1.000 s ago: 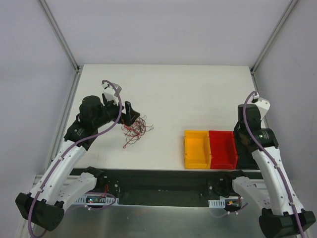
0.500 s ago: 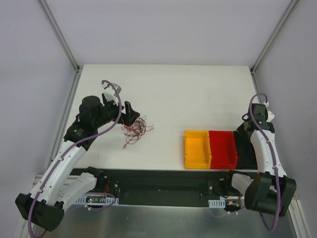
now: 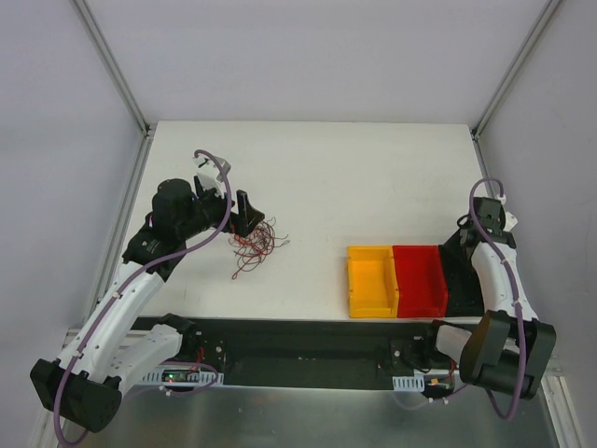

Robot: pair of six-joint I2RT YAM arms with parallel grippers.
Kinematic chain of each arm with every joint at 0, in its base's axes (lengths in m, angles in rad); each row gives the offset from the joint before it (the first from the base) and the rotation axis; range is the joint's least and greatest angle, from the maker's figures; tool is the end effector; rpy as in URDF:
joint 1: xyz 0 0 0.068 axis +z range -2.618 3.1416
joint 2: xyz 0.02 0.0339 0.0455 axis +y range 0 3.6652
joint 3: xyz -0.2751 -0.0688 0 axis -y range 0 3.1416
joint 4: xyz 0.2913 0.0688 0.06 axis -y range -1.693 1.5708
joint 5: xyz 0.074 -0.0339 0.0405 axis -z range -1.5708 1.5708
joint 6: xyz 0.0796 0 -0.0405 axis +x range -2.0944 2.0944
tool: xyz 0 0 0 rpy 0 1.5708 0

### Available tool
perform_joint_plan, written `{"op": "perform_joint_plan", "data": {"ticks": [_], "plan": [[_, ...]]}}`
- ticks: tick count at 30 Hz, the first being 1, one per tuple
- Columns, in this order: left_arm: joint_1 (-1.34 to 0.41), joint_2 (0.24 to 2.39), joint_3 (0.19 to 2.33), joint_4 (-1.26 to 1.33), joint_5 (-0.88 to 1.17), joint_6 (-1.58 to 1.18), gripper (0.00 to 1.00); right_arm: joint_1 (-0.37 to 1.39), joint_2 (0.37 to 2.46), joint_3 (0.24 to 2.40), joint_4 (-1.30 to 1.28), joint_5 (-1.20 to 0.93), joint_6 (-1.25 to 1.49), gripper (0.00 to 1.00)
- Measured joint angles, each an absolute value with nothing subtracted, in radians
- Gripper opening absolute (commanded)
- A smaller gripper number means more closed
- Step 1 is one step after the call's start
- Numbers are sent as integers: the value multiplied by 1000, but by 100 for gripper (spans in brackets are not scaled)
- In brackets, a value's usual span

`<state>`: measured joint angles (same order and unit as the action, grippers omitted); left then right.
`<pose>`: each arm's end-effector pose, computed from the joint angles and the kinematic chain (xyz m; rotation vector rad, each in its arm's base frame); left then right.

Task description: Untangle the cables

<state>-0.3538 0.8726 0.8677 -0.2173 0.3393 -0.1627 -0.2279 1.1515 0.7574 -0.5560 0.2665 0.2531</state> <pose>0.2536 -0.1219 0.3499 0.4202 1.7818 -0.6706 0.2755 -0.0854 0.1857 0.6998 2.4024 -0.3250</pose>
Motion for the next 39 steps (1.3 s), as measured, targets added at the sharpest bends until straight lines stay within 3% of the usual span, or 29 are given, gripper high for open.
{"op": "perform_joint_plan", "data": {"ticks": [8, 14, 21, 27, 32, 39], "plan": [[-353, 875, 868, -217, 339, -163, 99, -157, 958, 792, -574, 259, 194, 59], [-336, 893, 868, -218, 314, -176, 99, 212, 947, 876, -474, 237, 128, 69], [-252, 909, 867, -234, 163, -245, 99, 553, 1328, 969, -178, -110, 136, 70], [-182, 855, 863, -289, -99, -321, 99, 780, 1655, 1138, 67, -311, 137, 70], [-168, 774, 863, -316, -282, -347, 99, 857, 1889, 1388, 201, -395, 117, 69], [-168, 764, 863, -322, -318, -353, 99, 883, 2082, 1539, 257, -428, 119, 64]]}}
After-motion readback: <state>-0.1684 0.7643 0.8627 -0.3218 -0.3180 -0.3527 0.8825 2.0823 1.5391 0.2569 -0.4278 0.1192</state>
